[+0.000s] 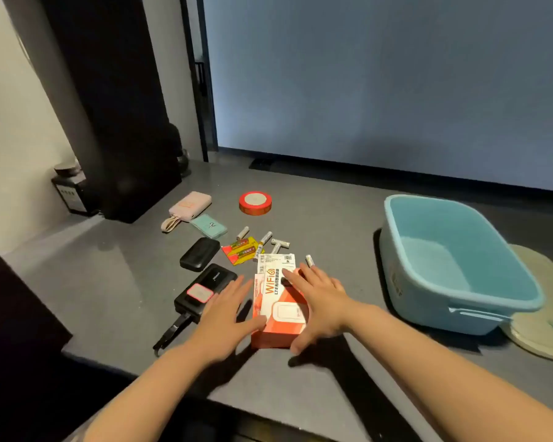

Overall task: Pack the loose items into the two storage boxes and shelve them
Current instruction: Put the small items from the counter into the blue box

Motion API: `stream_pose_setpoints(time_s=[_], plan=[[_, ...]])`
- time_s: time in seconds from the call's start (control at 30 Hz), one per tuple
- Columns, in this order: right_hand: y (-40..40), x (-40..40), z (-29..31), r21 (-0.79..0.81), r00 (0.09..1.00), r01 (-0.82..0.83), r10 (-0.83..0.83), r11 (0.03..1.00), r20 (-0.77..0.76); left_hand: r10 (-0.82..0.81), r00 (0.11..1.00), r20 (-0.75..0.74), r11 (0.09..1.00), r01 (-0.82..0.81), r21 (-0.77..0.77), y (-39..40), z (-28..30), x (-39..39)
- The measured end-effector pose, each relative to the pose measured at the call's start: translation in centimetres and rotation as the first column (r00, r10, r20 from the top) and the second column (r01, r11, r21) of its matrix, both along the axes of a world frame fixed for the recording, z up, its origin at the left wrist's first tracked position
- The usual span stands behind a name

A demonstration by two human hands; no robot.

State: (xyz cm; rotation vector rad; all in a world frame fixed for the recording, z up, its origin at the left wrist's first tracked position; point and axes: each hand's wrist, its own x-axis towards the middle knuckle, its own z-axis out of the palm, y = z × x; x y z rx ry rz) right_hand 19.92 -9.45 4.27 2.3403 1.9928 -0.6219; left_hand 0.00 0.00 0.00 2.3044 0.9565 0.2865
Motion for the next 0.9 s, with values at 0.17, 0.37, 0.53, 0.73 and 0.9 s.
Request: stream_pose_setpoints(time_s=[0.17,0.37,0.53,0.73,0.9], plan=[[1.6,1.7,-0.5,-0.057,0.999,-0.038,0.037,0.998,-0.025,-0.204,0.977,0.056,0.954,0.211,-0.214,3.2,-0.5,0.3],[1.7,2.4,-0.8,-0.114,0.997,-0.005,-0.004,0.993,-0.080,-0.331,0.942,0.046,0.899,0.330,-0.289,4.9,-1.6,1.3],[0.0,3.3,-0.5,-0.091,0.975,0.115,-0.130,0.989,-0.181,-0.288,0.955,0.072,0.933,0.296,-0.206,4.3,-2.5,2.6],[-0.9,0.2,-2.4,0.023,0.756,0.506,-0.430,0.862,-0.494,-0.172,0.984,0.044,0.974,0.177,-0.144,3.2,-3.1,4.3],[-0.2,-2.4,-3.4,0.165,0.771,0.610,-0.532,0.775,-0.350,-0.163,0.986,0.037,0.975,0.166,-0.148,3.2,-2.9,5.0]])
